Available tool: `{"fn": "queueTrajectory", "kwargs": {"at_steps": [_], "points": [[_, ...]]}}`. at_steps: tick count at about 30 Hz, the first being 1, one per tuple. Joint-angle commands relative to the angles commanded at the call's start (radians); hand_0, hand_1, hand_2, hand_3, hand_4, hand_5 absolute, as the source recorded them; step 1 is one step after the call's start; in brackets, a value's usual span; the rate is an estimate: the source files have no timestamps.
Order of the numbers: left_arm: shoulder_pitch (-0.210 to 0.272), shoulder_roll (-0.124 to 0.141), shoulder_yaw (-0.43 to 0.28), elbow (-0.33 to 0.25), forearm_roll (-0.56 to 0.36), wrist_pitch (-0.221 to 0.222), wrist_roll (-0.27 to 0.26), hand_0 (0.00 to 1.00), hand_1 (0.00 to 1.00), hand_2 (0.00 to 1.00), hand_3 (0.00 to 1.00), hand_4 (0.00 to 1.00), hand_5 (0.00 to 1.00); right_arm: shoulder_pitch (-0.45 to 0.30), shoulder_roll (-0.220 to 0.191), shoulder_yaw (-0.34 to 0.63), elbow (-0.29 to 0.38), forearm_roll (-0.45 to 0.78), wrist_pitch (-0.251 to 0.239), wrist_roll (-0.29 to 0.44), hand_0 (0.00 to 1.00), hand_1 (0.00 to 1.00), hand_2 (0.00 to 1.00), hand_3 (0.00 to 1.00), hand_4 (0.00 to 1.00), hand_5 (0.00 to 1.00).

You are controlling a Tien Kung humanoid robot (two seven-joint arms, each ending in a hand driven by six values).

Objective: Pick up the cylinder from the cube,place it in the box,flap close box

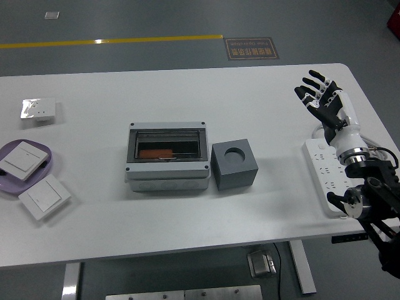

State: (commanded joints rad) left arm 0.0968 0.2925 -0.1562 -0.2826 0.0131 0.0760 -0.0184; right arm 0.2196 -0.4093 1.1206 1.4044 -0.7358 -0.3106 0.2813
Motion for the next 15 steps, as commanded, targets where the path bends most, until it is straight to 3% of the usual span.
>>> {"fn": "queueTrajectory", "kwargs": {"at_steps": [8, 15], "points": [[-0.006, 0.008, -0.014, 0.003, 0.005, 0.0, -0.01, 0.617, 0.626, 0.595, 0.624, 0.707, 0.246, -0.011, -0.002, 0.025, 0.005, 0.019, 0.01, 0.003, 0.839, 0.787, 0.79, 0.809, 0.766, 0.081], [-0.01, 0.003, -0.012, 0.001, 0.01, -0.001, -0.011, 0.617, 0.626, 0.596, 0.624, 0.707, 0.245, -0.025, -0.002, 0.063, 0.024, 0.0, -0.011, 0.03, 0.839, 0.788, 0.787, 0.808, 0.736, 0.089]]}}
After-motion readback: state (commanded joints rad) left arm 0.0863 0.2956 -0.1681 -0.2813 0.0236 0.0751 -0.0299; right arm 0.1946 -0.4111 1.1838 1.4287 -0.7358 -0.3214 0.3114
